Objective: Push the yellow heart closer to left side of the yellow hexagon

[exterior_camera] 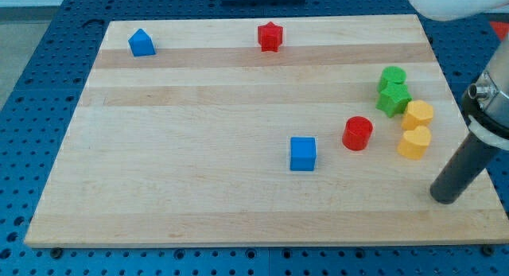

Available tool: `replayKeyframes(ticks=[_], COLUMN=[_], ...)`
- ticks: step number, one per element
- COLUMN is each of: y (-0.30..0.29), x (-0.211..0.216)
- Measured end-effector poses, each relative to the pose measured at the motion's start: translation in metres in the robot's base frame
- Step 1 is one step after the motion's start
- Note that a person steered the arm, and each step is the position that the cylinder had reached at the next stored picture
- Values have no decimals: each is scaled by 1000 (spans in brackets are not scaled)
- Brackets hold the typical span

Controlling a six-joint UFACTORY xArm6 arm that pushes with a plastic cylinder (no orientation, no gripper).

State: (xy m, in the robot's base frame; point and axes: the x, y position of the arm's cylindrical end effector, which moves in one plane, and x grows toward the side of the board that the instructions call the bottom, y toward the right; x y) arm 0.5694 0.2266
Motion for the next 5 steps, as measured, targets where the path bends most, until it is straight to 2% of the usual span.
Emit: replayKeyframes(ticks=[2, 5], y=[6, -18], x=[-66, -70])
